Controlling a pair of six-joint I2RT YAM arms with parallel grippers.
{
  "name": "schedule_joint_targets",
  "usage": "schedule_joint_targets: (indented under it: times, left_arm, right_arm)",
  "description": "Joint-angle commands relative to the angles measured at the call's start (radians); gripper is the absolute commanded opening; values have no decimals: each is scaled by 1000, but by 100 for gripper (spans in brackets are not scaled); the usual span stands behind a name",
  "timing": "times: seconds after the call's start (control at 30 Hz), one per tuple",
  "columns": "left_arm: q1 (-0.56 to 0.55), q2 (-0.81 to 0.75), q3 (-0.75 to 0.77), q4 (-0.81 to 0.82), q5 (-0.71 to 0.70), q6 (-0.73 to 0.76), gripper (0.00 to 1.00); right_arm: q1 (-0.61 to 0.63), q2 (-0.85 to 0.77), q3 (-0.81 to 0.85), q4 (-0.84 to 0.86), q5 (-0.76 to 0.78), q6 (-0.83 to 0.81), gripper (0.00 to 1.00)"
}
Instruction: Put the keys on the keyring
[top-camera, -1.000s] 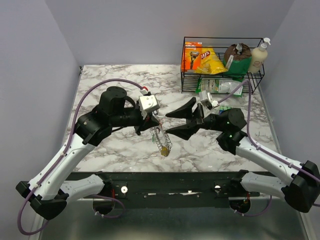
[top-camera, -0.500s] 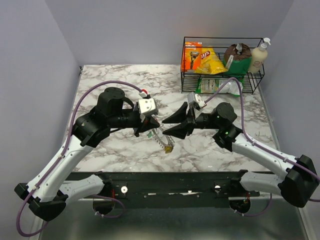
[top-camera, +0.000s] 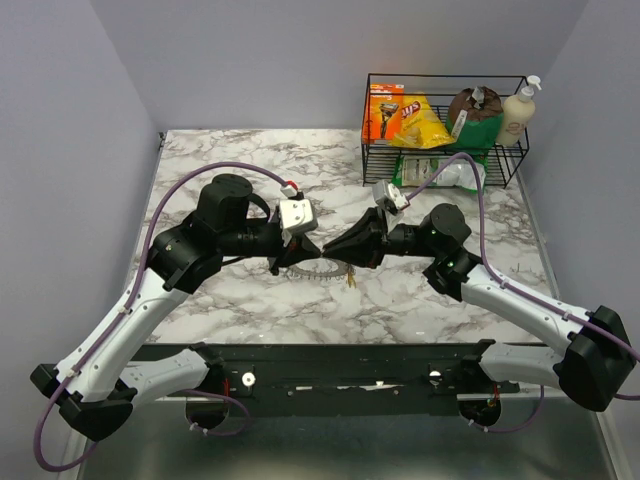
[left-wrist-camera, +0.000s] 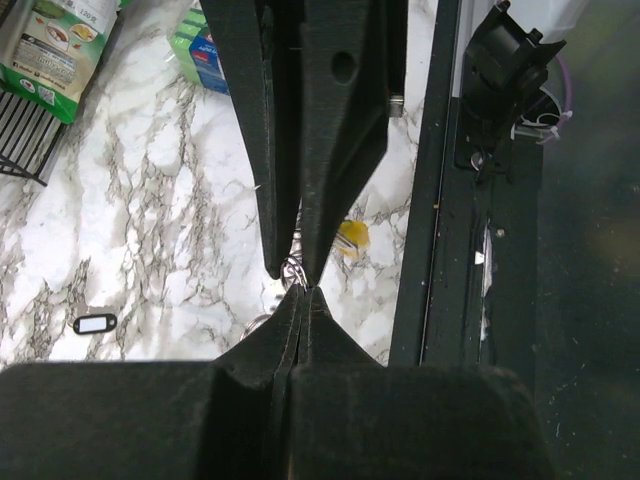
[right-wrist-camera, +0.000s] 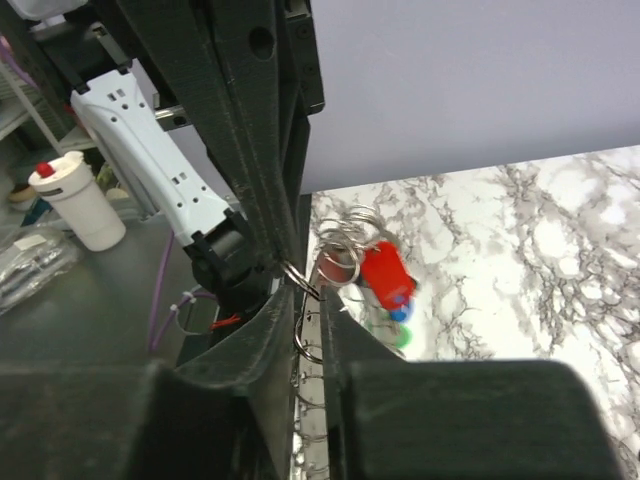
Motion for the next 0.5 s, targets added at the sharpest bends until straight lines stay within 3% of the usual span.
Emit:
schedule_joint_targets:
  times: [0.0, 0.2, 0.27, 0.4, 0.47]
  left_arm:
    - [-3, -1, 13, 30, 60, 12, 0]
    - [-2, 3, 15, 20, 69, 15, 0]
    - [-2, 3, 15, 17, 64, 14, 0]
    - [-2, -4, 13, 16, 46, 18, 0]
    - [-2, -10, 13, 14, 32, 17, 0]
  right_arm:
    - [-1, 8, 23, 24, 37, 20, 16]
    - [1, 9, 19, 36, 51, 36, 5]
    - [-1, 11, 16, 47, 31, 34, 6]
    - [1, -6, 4, 45, 34, 13, 18]
    - [-1, -21, -7, 45, 33, -6, 33]
